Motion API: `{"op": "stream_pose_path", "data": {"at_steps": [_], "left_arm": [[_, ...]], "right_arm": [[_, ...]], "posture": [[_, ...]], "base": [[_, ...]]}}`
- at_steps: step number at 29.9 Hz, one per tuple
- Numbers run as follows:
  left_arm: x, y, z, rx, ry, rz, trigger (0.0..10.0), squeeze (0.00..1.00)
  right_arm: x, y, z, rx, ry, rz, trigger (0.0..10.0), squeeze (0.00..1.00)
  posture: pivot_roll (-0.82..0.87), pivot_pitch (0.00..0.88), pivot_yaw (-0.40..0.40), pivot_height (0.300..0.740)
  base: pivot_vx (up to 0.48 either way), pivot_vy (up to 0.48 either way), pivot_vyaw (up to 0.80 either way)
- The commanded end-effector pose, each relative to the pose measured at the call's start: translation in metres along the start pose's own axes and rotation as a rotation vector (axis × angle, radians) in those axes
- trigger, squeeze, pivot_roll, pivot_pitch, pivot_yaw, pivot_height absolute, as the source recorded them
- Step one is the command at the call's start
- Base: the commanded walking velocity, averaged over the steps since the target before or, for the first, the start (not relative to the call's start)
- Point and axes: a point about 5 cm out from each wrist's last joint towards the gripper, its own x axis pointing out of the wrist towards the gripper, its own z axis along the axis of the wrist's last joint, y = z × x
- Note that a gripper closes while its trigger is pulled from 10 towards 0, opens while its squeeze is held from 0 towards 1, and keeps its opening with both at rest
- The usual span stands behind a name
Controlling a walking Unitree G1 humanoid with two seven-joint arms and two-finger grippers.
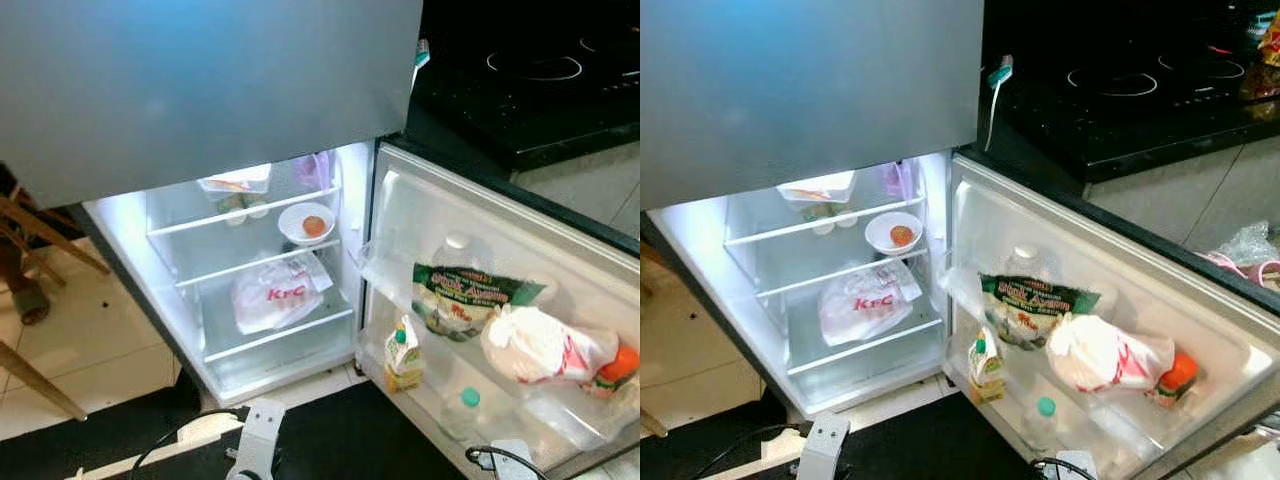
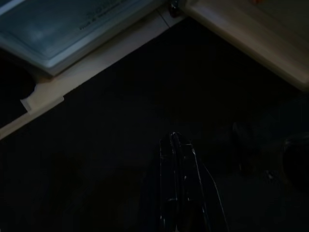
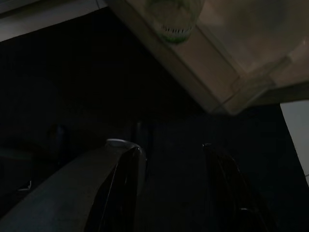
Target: Restocking fridge
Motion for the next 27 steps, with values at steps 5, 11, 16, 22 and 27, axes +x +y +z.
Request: {"op": "stream_pose_path", "data": {"at_steps": [5, 11, 16, 22, 27], "left_arm": [[-0.002, 0.003, -0.008, -0.017, 0.045, 0.017, 10.0, 0.00], [-0.002, 0.005, -0.009, -0.013, 0.063, 0.038, 10.0, 0.00], [-0.002, 0.007, -0.009, -0.021, 0.064, 0.042, 10.0, 0.00], [-0.003, 0.010, -0.007, 0.009, 0.057, 0.048, 10.0, 0.00], [-0.002, 0.009, -0.009, 0.051, 0.081, 0.027, 10.0, 0.00]], "right_arm": [[-0.001, 0.001, -0.004, 0.000, 0.013, 0.001, 10.0, 0.00], [0.000, 0.001, -0.003, -0.003, 0.007, 0.003, 10.0, 0.00], [0.000, 0.000, 0.003, -0.004, -0.008, 0.006, 10.0, 0.00], [0.001, 0.001, 0.008, -0.009, -0.020, 0.011, 10.0, 0.00], [0.001, 0.001, 0.008, -0.011, -0.023, 0.009, 10.0, 0.00]], "posture": [[-0.09, 0.079, 0.035, 0.740], [-0.09, 0.082, 0.035, 0.740], [-0.10, 0.082, 0.031, 0.740], [-0.09, 0.084, 0.031, 0.740], [-0.10, 0.082, 0.033, 0.740]], "base": [[-0.312, 0.000, 0.00], [-0.101, 0.000, 0.00], [0.000, 0.000, 0.00], [0.000, 0.000, 0.00], [0.000, 0.000, 0.00]]}}
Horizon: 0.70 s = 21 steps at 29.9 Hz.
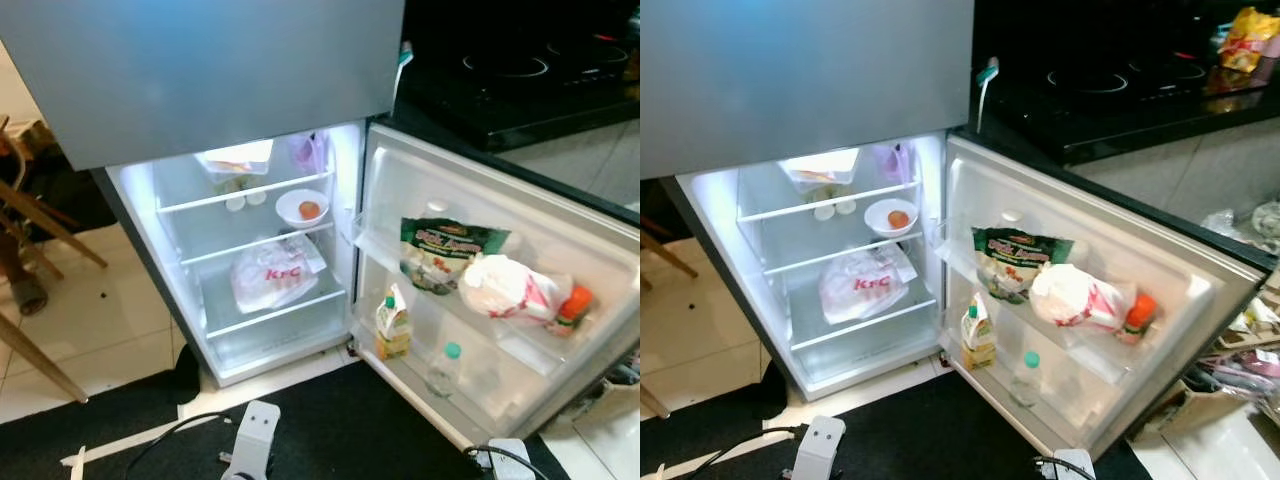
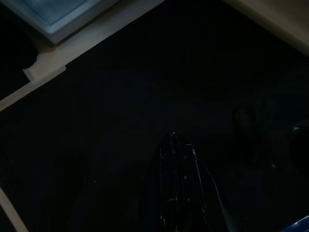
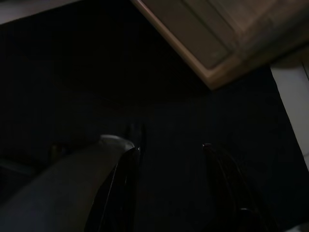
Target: Restocking fridge
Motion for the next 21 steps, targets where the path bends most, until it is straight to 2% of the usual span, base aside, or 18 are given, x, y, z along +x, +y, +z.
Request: {"op": "stream_pose_path", "data": {"at_steps": [1, 7, 21], "left_arm": [[-0.0017, 0.0028, -0.0055, 0.038, 0.035, -0.006, 10.0, 0.00], [-0.0016, 0.0019, -0.0054, 0.033, 0.030, -0.004, 10.0, 0.00], [-0.0011, -0.0007, -0.0050, 0.026, 0.028, -0.015, 10.0, 0.00]], "right_arm": [[-0.0002, 0.0007, -0.0016, -0.002, 0.007, 0.001, 10.0, 0.00], [-0.0007, -0.0005, -0.0028, -0.002, 0.006, -0.007, 10.0, 0.00], [-0.0014, -0.0021, -0.0049, -0.007, 0.010, -0.012, 10.0, 0.00]], "posture": [[-0.10, 0.082, 0.033, 0.740], [-0.10, 0.074, 0.038, 0.740], [-0.10, 0.060, 0.034, 0.740]], "base": [[0.000, 0.000, 0.00], [0.000, -0.092, 0.00], [0.000, -0.361, 0.00]]}}
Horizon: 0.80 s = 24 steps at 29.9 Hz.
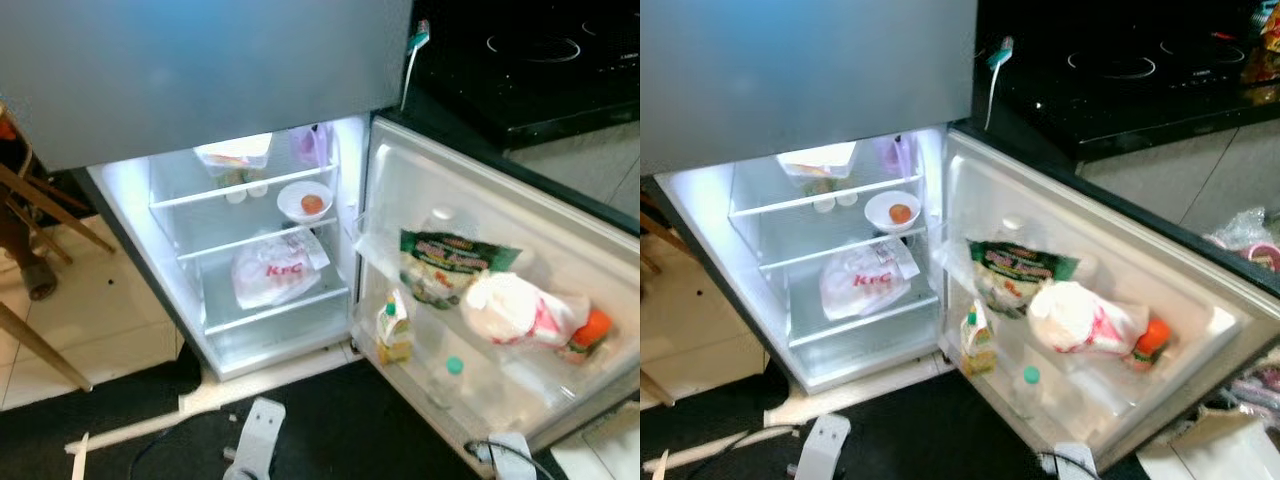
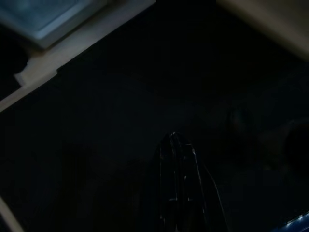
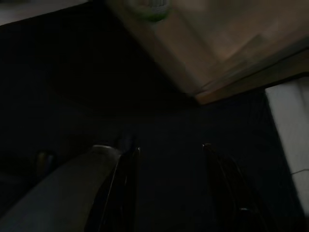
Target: Restocking fridge
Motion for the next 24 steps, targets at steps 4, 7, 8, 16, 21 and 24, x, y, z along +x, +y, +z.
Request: {"op": "stream_pose_path", "data": {"at_steps": [4, 7, 8, 16, 21, 24], "left_arm": [[-0.003, 0.001, -0.011, -0.006, 0.036, 0.002, 10.0, 0.00], [-0.003, 0.001, -0.011, -0.010, 0.037, 0.002, 10.0, 0.00], [-0.003, 0.001, -0.011, -0.010, 0.037, 0.002, 10.0, 0.00], [-0.004, 0.002, -0.015, -0.020, 0.047, 0.003, 10.0, 0.00], [-0.005, 0.003, -0.017, -0.028, 0.049, 0.009, 10.0, 0.00], [-0.006, 0.005, -0.018, -0.047, 0.043, 0.032, 10.0, 0.00]], "right_arm": [[-0.001, 0.002, -0.007, -0.003, 0.018, 0.004, 10.0, 0.00], [-0.001, 0.001, -0.008, -0.005, 0.024, 0.006, 10.0, 0.00], [-0.001, 0.001, -0.008, -0.005, 0.024, 0.006, 10.0, 0.00], [-0.007, -0.002, -0.036, -0.063, 0.140, 0.005, 10.0, 0.00], [-0.008, -0.014, -0.039, -0.059, 0.195, -0.047, 10.0, 0.00], [-0.008, -0.016, -0.039, -0.042, 0.212, -0.061, 10.0, 0.00]], "posture": [[-0.10, 0.060, 0.036, 0.740], [-0.10, 0.061, 0.038, 0.740], [-0.10, 0.061, 0.038, 0.740], [-0.10, 0.061, 0.038, 0.740], [-0.11, 0.066, 0.042, 0.740], [-0.11, 0.066, 0.042, 0.740]], "base": [[0.000, -0.365, 0.00], [0.000, -0.365, 0.00], [0.000, -0.364, 0.00], [0.000, -0.365, 0.00], [0.000, -0.352, 0.00], [0.000, 0.000, 0.00]]}}
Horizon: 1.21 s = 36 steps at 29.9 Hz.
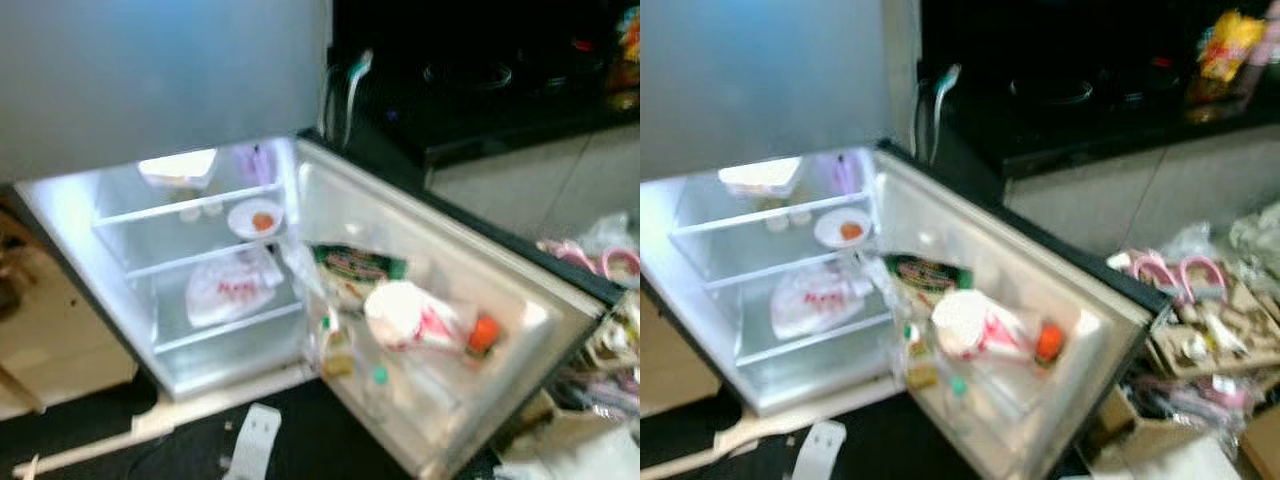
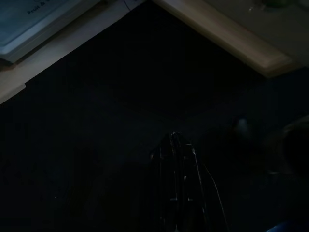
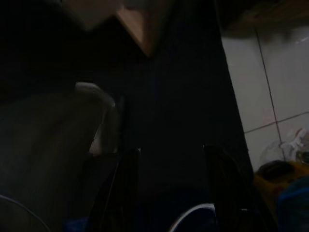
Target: Restocking fridge
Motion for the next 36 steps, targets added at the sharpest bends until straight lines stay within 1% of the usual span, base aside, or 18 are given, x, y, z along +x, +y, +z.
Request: {"op": "stream_pose_path", "data": {"at_steps": [1, 5, 6, 8, 9, 11, 12, 14, 15, 16, 17, 18, 21, 24, 27, 28, 34, 36], "left_arm": [[-0.002, 0.004, -0.006, -0.007, 0.011, 0.028, 10.0, 0.00], [-0.005, 0.009, -0.010, -0.009, 0.023, 0.054, 10.0, 0.00], [-0.006, 0.012, -0.014, -0.008, 0.030, 0.059, 10.0, 0.00], [-0.008, 0.013, -0.016, -0.013, 0.029, 0.068, 10.0, 0.00], [-0.008, 0.015, -0.017, -0.020, 0.027, 0.075, 10.0, 0.00], [-0.011, 0.017, -0.021, -0.029, 0.031, 0.083, 10.0, 0.00], [-0.011, 0.017, -0.021, -0.029, 0.031, 0.083, 10.0, 0.00], [-0.013, 0.020, -0.026, -0.024, 0.042, 0.090, 10.0, 0.00], [-0.013, 0.020, -0.026, -0.024, 0.042, 0.090, 10.0, 0.00], [-0.015, 0.021, -0.032, -0.019, 0.058, 0.095, 10.0, 0.00], [-0.015, 0.021, -0.032, -0.019, 0.058, 0.095, 10.0, 0.00], [-0.020, 0.025, -0.043, -0.004, 0.098, 0.107, 10.0, 0.00], [-0.022, 0.026, -0.046, 0.003, 0.108, 0.108, 10.0, 0.00], [-0.024, 0.027, -0.052, -0.003, 0.126, 0.117, 10.0, 0.00], [-0.024, 0.027, -0.053, -0.007, 0.129, 0.120, 10.0, 0.00], [-0.024, 0.025, -0.054, -0.015, 0.135, 0.123, 10.0, 0.00], [-0.025, 0.017, -0.061, -0.021, 0.155, 0.125, 10.0, 0.00], [-0.027, 0.011, -0.068, -0.027, 0.170, 0.125, 10.0, 0.00]], "right_arm": [[0.000, -0.007, 0.000, 0.030, 0.014, -0.031, 10.0, 0.00], [0.000, -0.014, 0.005, 0.092, 0.019, -0.066, 10.0, 0.00], [-0.001, -0.024, 0.002, 0.158, 0.004, -0.088, 10.0, 0.00], [-0.003, -0.033, -0.003, 0.194, -0.009, -0.105, 10.0, 0.00], [-0.004, -0.038, 0.002, 0.229, -0.039, -0.117, 10.0, 0.00], [-0.005, -0.048, 0.020, 0.302, -0.114, -0.136, 10.0, 0.00], [-0.005, -0.048, 0.020, 0.302, -0.114, -0.136, 10.0, 0.00], [-0.006, -0.057, 0.039, 0.328, -0.168, -0.165, 10.0, 0.00], [-0.006, -0.057, 0.039, 0.328, -0.168, -0.165, 10.0, 0.00], [-0.009, -0.065, 0.056, 0.330, -0.206, -0.196, 10.0, 0.00], [-0.009, -0.065, 0.056, 0.330, -0.206, -0.196, 10.0, 0.00], [-0.016, -0.081, 0.092, 0.336, -0.288, -0.252, 10.0, 0.00], [-0.019, -0.086, 0.104, 0.325, -0.309, -0.271, 10.0, 0.00], [-0.031, -0.109, 0.130, 0.328, -0.336, -0.368, 10.0, 0.00], [-0.034, -0.113, 0.134, 0.332, -0.340, -0.388, 10.0, 0.00], [-0.040, -0.122, 0.145, 0.357, -0.352, -0.424, 10.0, 0.00], [-0.045, -0.126, 0.159, 0.405, -0.381, -0.415, 10.0, 0.00], [-0.045, -0.120, 0.164, 0.467, -0.403, -0.365, 10.0, 0.00]], "posture": [[-0.11, 0.071, 0.041, 0.740], [-0.10, 0.073, 0.040, 0.740], [-0.10, 0.076, 0.040, 0.740], [-0.10, 0.076, 0.040, 0.740], [-0.10, 0.080, 0.041, 0.740], [-0.10, 0.080, 0.041, 0.740], [-0.10, 0.080, 0.041, 0.740], [-0.10, 0.087, 0.044, 0.740], [-0.10, 0.087, 0.044, 0.740], [-0.10, 0.087, 0.044, 0.740], [-0.10, 0.087, 0.044, 0.740], [-0.10, 0.090, 0.049, 0.740], [-0.10, 0.090, 0.049, 0.740], [-0.10, 0.092, 0.051, 0.740], [-0.10, 0.092, 0.051, 0.740], [-0.10, 0.090, 0.051, 0.740], [-0.09, 0.088, 0.047, 0.740], [-0.09, 0.088, 0.047, 0.740]], "base": [[0.000, 0.000, 0.00], [0.000, 0.000, 0.00], [0.000, 0.000, 0.00], [0.000, 0.000, 0.00], [0.000, 0.000, 0.00], [0.000, 0.000, 0.00], [0.000, 0.000, 0.00], [0.000, 0.000, 0.00], [0.000, 0.000, 0.00], [0.000, 0.000, 0.00], [0.000, 0.000, 0.00], [0.000, 0.000, 0.00], [0.000, 0.000, 0.00], [0.000, 0.000, 0.00], [0.000, 0.000, 0.00], [0.000, 0.000, 0.00], [0.000, 0.000, 0.00], [0.000, 0.000, 0.00]]}}
